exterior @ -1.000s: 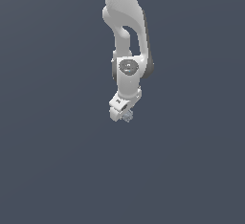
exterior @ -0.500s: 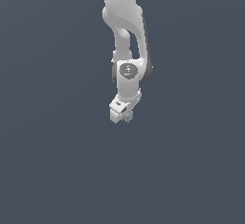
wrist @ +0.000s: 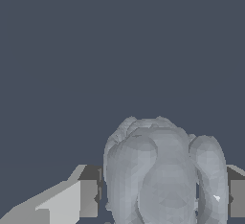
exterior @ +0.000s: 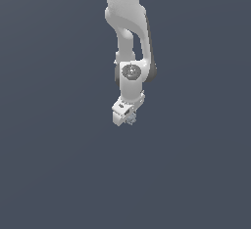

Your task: Pick up the object and move it to a goal position.

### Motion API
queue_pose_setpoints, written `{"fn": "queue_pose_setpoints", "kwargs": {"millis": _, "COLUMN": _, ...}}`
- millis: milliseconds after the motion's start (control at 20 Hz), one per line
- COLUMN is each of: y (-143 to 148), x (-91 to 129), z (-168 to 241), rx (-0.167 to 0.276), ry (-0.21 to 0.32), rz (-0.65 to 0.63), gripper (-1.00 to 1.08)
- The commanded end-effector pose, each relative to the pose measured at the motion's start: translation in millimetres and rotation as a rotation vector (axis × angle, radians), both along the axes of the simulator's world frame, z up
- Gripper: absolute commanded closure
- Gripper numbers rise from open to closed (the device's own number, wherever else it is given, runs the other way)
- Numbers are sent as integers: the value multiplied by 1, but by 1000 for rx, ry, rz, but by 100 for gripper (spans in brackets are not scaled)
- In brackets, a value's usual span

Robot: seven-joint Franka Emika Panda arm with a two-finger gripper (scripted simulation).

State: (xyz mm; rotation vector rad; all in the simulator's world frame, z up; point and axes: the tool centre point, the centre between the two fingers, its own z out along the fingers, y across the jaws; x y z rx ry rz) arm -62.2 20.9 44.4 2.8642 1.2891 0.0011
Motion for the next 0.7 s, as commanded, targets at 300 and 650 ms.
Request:
{"fn": "queue_pose_setpoints", "kwargs": {"millis": 300, "y": -8, "x": 2, "z": 27, "rx": 0, "ry": 0, "rz": 0, "gripper": 108}}
{"fn": "queue_pose_setpoints", "kwargs": {"millis": 650, "y": -23, "x": 5, "z": 80, "rx": 1, "ry": 0, "rz": 1, "gripper": 108}}
